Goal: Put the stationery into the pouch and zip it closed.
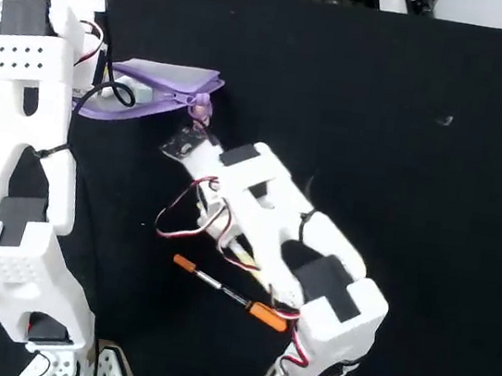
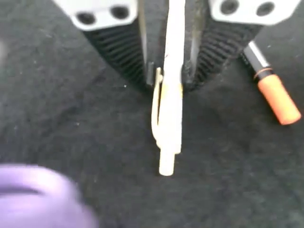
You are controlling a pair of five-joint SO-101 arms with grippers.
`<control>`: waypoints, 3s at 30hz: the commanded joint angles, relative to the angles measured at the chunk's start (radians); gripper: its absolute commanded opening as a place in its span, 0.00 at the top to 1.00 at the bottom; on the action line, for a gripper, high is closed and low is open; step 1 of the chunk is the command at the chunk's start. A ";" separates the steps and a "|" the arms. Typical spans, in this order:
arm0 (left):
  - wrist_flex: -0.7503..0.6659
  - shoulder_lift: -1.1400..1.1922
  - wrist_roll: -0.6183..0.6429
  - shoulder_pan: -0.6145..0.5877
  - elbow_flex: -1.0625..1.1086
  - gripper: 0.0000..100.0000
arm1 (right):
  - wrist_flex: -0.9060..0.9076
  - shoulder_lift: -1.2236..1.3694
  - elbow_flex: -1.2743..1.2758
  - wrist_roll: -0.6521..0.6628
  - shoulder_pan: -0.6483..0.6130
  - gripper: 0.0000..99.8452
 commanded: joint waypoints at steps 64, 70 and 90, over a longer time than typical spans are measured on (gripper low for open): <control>-0.002 0.000 0.229 0.245 0.018 0.97 | -1.979 -1.323 1.101 -0.229 0.025 0.99; -0.002 0.003 0.229 0.245 0.018 0.97 | -2.260 -0.986 1.043 -0.235 0.029 0.99; 0.002 0.005 0.227 0.243 0.019 0.97 | -2.745 -0.533 0.911 -0.106 -0.028 0.99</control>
